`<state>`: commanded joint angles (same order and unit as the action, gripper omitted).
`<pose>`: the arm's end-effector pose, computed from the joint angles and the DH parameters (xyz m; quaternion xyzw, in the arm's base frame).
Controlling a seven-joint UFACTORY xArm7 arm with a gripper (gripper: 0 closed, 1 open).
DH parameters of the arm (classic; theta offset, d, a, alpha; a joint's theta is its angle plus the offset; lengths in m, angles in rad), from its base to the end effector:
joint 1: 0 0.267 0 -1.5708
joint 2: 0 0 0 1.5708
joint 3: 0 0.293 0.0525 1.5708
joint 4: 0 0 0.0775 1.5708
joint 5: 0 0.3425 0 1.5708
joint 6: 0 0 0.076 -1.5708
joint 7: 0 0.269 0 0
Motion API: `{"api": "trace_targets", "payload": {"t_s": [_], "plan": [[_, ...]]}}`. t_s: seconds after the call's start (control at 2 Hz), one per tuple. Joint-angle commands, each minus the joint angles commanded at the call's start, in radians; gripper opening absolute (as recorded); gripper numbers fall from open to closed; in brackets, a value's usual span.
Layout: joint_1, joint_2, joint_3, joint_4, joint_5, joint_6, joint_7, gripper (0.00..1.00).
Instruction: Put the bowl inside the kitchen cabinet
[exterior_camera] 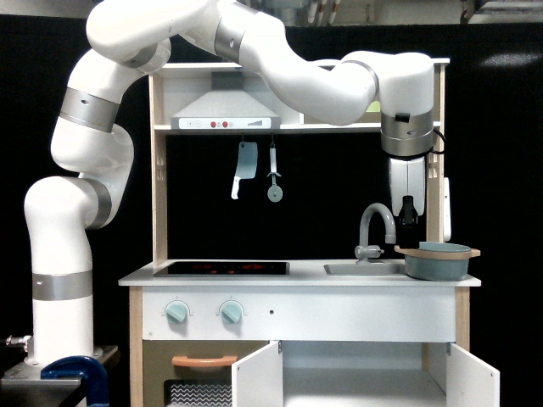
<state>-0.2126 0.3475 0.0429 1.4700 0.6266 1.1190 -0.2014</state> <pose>0.5980 0.0210 0.2150 -0.9511 0.1202 -0.0537 0.2794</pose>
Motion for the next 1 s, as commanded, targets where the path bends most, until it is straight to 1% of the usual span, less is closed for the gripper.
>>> {"api": "trace_targets", "payload": {"t_s": [0.5,1.0], "plan": [[0.032,0.03,0.013,0.024,0.02,-0.056,0.131,1.0],[0.072,0.126,0.049,0.088,0.01,-0.126,0.174,1.0]]}}
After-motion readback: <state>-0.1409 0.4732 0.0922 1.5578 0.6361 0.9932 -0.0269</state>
